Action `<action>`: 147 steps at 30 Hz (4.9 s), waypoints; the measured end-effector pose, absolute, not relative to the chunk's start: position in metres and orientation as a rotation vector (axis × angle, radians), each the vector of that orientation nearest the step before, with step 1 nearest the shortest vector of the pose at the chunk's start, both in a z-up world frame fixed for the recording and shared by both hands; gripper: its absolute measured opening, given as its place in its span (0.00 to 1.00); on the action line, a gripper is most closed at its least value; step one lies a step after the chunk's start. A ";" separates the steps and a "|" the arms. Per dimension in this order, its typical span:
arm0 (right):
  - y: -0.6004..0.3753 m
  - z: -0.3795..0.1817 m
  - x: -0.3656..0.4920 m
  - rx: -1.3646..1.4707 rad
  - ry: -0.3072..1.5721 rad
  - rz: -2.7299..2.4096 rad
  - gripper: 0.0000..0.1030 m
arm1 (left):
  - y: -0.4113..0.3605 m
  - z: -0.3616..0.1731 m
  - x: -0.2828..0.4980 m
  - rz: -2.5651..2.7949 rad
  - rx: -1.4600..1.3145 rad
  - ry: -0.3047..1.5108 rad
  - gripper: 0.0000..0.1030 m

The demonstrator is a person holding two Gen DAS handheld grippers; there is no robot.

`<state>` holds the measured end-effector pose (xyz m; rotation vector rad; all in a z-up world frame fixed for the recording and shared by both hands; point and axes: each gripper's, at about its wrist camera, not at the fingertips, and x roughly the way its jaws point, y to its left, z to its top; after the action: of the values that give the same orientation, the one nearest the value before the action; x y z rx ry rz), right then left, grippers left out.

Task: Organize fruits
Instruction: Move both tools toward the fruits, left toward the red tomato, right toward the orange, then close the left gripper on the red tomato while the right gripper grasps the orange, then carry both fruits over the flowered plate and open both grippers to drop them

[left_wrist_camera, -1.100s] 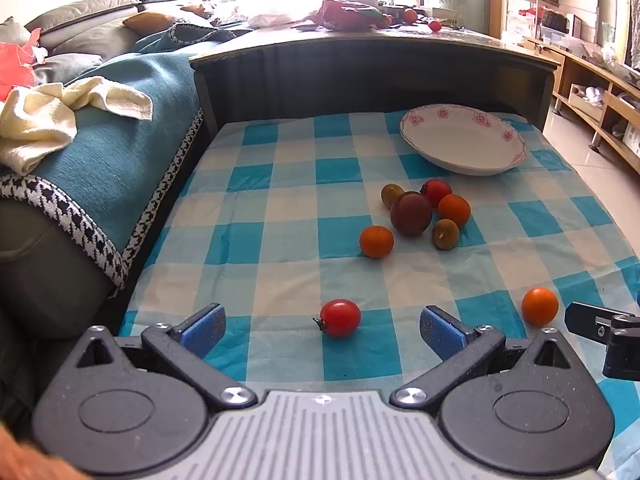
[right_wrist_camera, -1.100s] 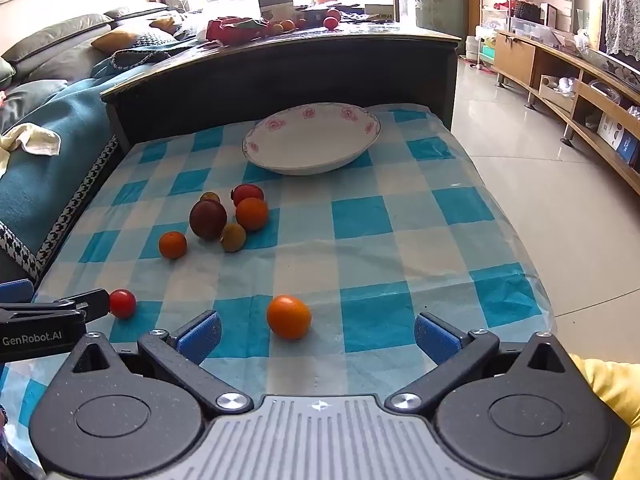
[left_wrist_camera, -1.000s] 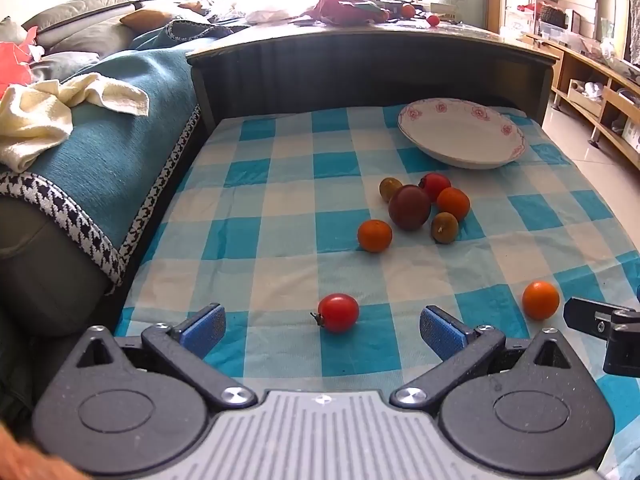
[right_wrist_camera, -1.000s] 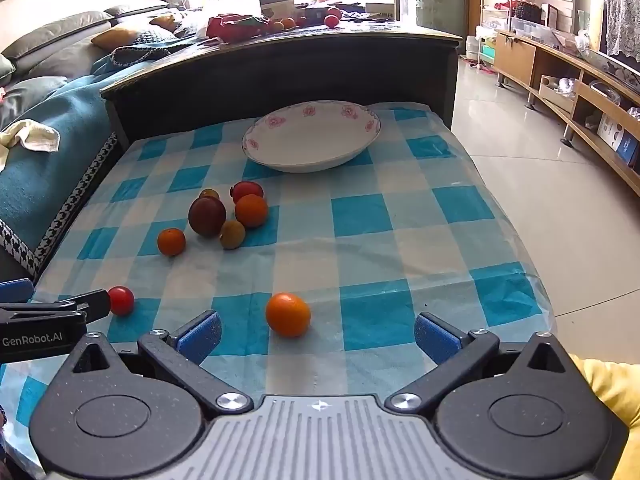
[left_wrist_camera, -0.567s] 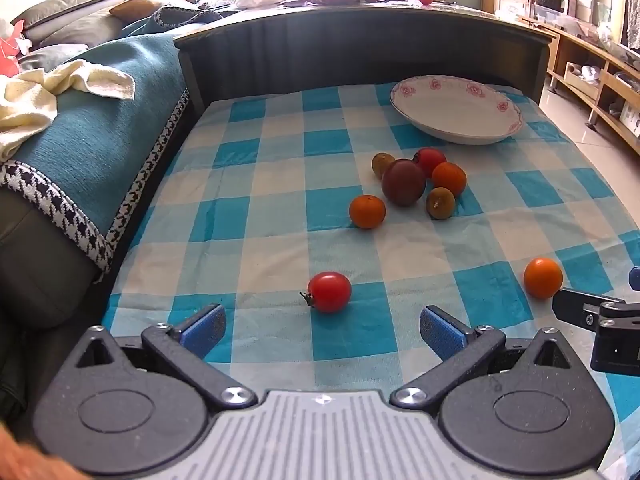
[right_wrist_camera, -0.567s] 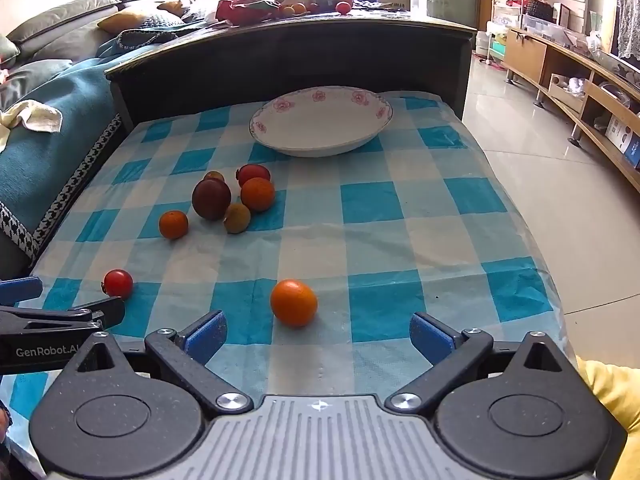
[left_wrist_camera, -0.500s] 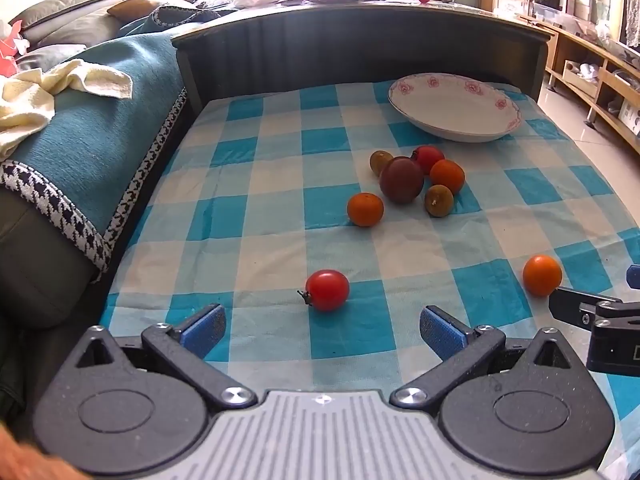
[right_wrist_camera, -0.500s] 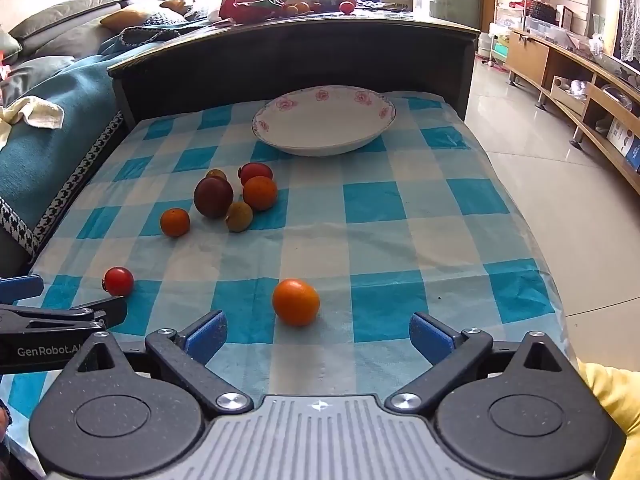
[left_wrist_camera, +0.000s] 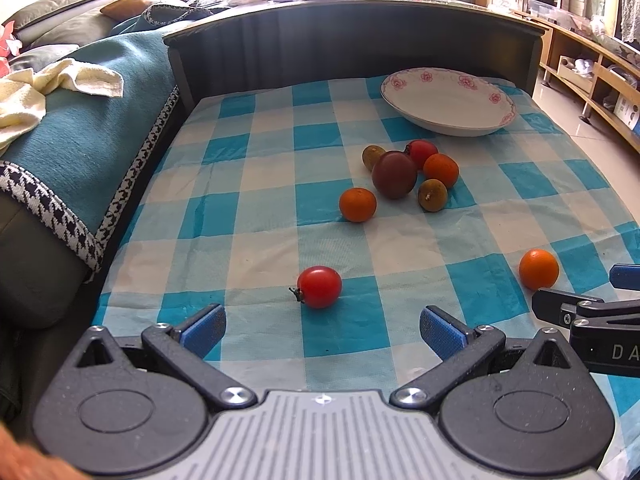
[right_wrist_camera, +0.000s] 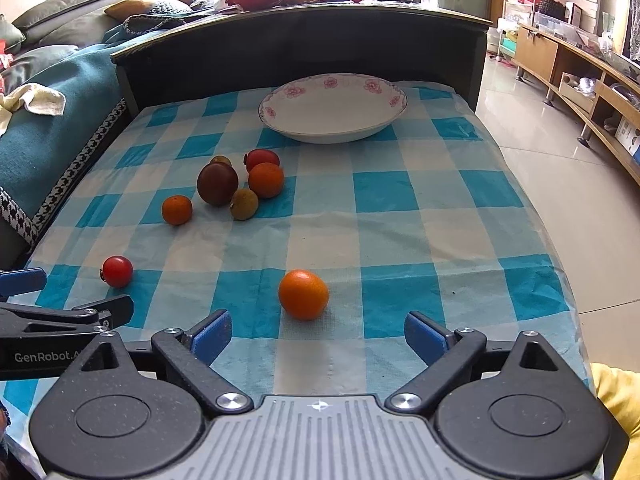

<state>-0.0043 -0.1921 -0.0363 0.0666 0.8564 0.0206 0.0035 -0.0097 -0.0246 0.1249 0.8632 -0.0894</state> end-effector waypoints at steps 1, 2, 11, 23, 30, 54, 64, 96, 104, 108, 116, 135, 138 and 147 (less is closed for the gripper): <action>-0.192 -0.037 -0.004 0.067 0.857 0.023 0.84 | -0.010 -0.025 0.003 -0.089 0.125 0.863 1.00; -0.192 -0.037 -0.004 0.069 0.857 0.023 0.84 | -0.010 -0.025 0.003 -0.089 0.125 0.863 1.00; -0.193 -0.039 -0.002 0.078 0.864 0.029 0.82 | -0.012 -0.027 0.004 -0.098 0.138 0.859 1.00; -0.190 -0.043 0.001 0.068 0.864 0.052 0.80 | -0.004 -0.030 0.007 -0.110 0.124 0.845 1.00; -0.189 -0.044 0.006 0.038 0.846 0.073 0.75 | 0.001 -0.030 0.009 -0.110 0.141 0.806 1.00; -0.183 -0.061 0.027 -0.059 0.819 0.178 0.60 | -0.012 -0.054 0.034 -0.143 0.167 0.810 0.72; -0.183 -0.062 0.026 -0.093 0.804 0.178 0.49 | -0.014 -0.053 0.033 -0.166 0.158 0.812 0.61; -0.179 -0.049 0.019 -0.119 0.808 0.191 0.24 | -0.028 -0.034 0.032 -0.218 0.177 0.802 0.36; -0.181 -0.035 0.027 -0.077 0.794 0.181 0.24 | -0.046 -0.019 0.047 -0.251 0.175 0.775 0.36; -0.185 -0.024 0.035 -0.052 0.784 0.169 0.24 | -0.051 -0.008 0.061 -0.265 0.167 0.751 0.36; -0.196 0.000 0.066 -0.019 0.754 0.146 0.24 | -0.065 0.011 0.096 -0.282 0.166 0.719 0.36; -0.232 -0.004 0.167 0.023 0.734 0.136 0.24 | -0.100 0.002 0.188 -0.338 0.166 0.707 0.36; -0.235 -0.010 0.176 0.018 0.745 0.140 0.24 | -0.104 0.000 0.195 -0.349 0.165 0.705 0.36; -0.240 -0.023 0.193 -0.001 0.762 0.151 0.25 | -0.111 -0.012 0.206 -0.372 0.168 0.718 0.36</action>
<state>0.1926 -0.2400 -0.0226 -0.0011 0.7616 0.1513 0.2057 -0.1107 -0.0116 0.1680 0.7178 -0.3722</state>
